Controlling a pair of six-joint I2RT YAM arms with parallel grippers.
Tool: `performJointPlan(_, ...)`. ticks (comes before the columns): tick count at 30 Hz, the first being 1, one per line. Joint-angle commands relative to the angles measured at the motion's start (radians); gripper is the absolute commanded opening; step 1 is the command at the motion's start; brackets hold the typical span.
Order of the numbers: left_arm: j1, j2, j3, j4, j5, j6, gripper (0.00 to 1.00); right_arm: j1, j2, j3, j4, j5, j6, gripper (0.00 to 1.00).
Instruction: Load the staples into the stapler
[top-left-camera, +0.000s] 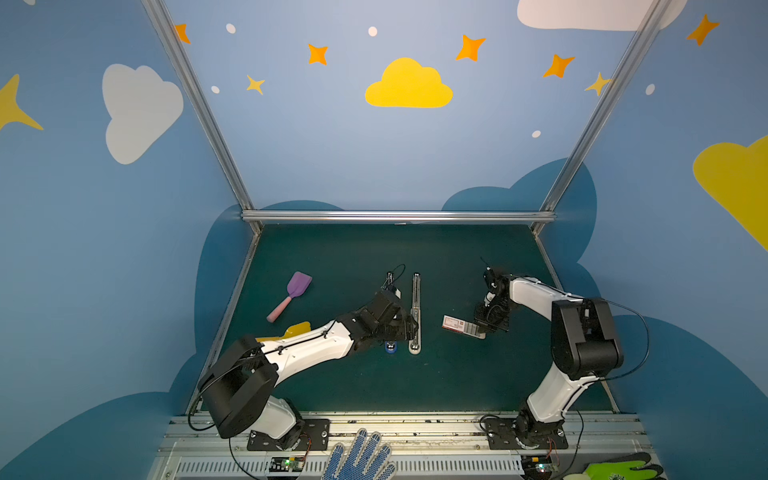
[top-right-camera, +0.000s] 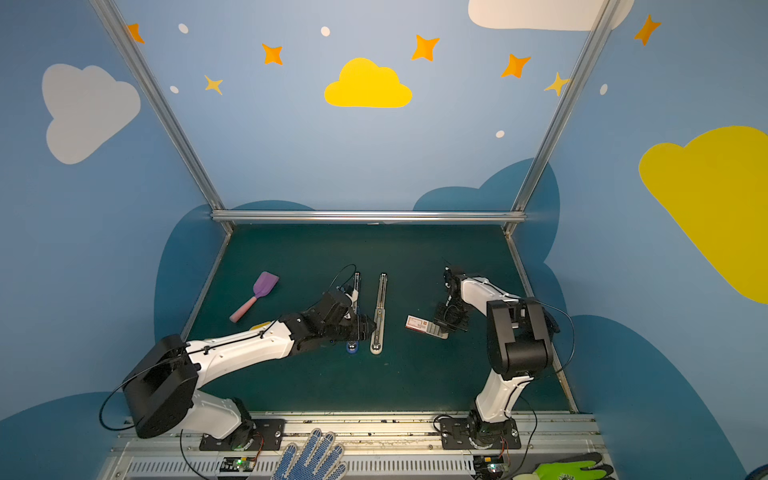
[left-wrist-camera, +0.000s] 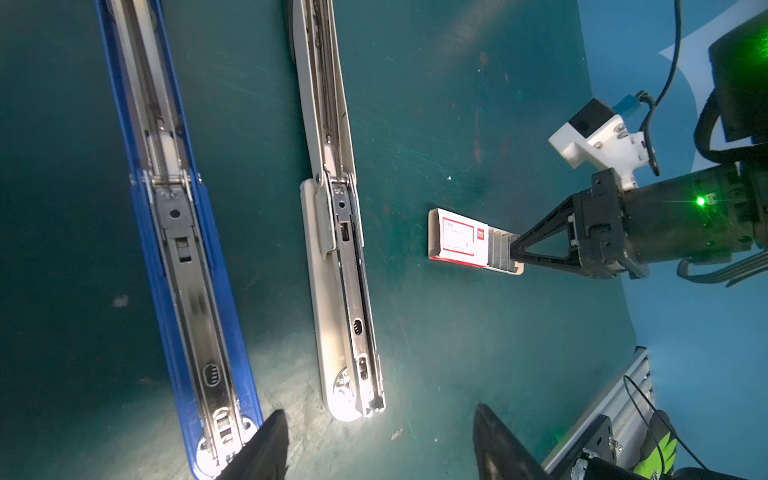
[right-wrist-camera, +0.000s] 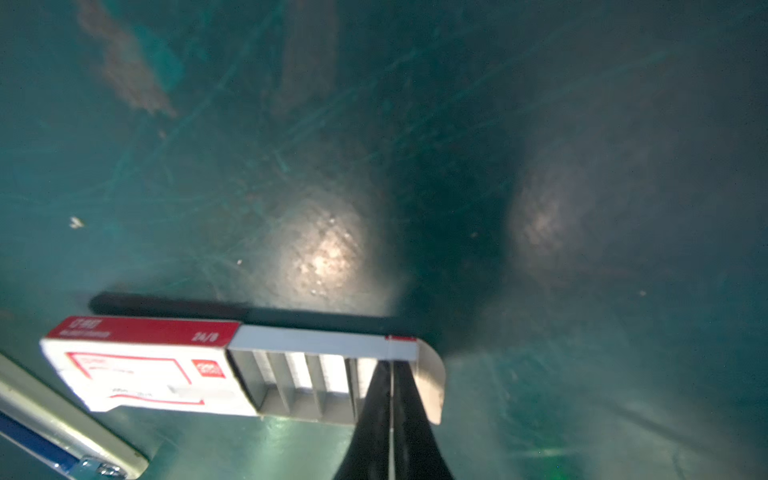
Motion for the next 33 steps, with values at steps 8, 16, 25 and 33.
performJointPlan(8, -0.002, -0.016, 0.025, -0.009, -0.006, 0.011, 0.70, 0.002, -0.056, 0.029, -0.061, 0.000, -0.031, 0.00)
performJointPlan(16, 0.007, -0.033, 0.042, -0.008, 0.005, 0.004, 0.70, -0.014, -0.195, 0.038, -0.099, -0.037, -0.057, 0.00)
performJointPlan(25, 0.156, -0.125, 0.019, 0.091, 0.269, -0.081, 0.64, 0.003, -0.357, 0.077, -0.031, -0.363, -0.153, 0.00)
performJointPlan(33, 0.377, -0.197, -0.017, 0.340, 0.643, -0.191, 0.57, 0.074, -0.431, 0.073, 0.262, -0.830, -0.125, 0.00)
